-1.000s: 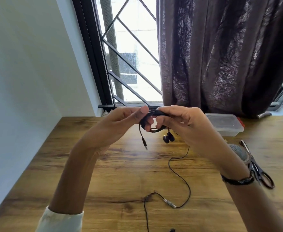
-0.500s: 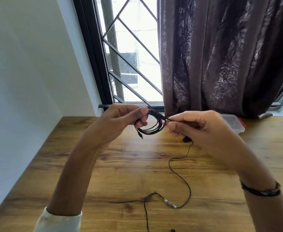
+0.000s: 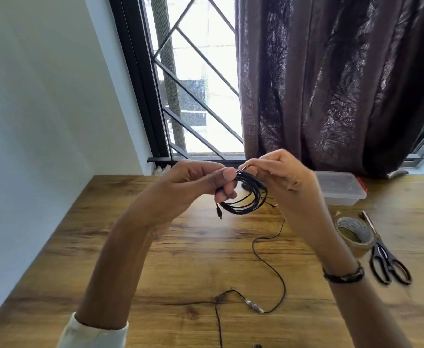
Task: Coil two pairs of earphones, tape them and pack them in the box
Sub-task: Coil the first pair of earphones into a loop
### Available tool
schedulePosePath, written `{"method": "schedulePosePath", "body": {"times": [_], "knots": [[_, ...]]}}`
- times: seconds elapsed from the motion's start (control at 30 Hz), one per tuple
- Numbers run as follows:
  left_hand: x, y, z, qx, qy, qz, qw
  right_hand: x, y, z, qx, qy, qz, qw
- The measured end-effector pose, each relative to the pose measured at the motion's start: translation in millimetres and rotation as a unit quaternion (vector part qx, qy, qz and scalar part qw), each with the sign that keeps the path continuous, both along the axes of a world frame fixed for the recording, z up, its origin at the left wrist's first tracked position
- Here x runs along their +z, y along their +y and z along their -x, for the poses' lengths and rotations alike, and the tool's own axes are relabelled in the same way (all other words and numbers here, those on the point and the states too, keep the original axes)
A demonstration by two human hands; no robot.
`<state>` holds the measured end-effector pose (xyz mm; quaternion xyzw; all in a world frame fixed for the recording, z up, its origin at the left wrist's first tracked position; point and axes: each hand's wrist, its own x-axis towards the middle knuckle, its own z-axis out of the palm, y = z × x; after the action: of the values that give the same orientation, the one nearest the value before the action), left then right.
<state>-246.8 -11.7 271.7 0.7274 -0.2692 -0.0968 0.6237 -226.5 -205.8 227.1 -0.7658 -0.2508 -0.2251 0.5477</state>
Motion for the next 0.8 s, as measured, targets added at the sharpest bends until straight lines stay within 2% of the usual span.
{"method": "schedulePosePath", "body": {"times": [0.07, 0.13, 0.37, 0.6, 0.8], "knots": [[-1.1, -1.4, 0.0, 0.006, 0.005, 0.007, 1.0, -5.6, 7.8, 3.2, 0.063, 0.041, -0.116, 0.99], [-1.7, -3.6, -0.1, 0.023, 0.004, 0.009, 1.0, -6.1, 12.9, 8.4, 0.093, 0.07, -0.19, 0.975], [-4.7, -4.2, -2.7, 0.073, -0.026, -0.017, 0.997, -6.4, 17.3, 24.6, 0.107, 0.197, -0.276, 0.935], [-9.5, -6.2, -5.2, 0.093, -0.042, -0.065, 0.993, -7.6, 14.6, 28.1, 0.2, 0.377, -0.358, 0.83], [-12.5, -6.9, -5.7, 0.078, -0.001, -0.032, 0.996, -6.9, 14.0, 31.0, 0.281, 0.424, -0.438, 0.741]]}}
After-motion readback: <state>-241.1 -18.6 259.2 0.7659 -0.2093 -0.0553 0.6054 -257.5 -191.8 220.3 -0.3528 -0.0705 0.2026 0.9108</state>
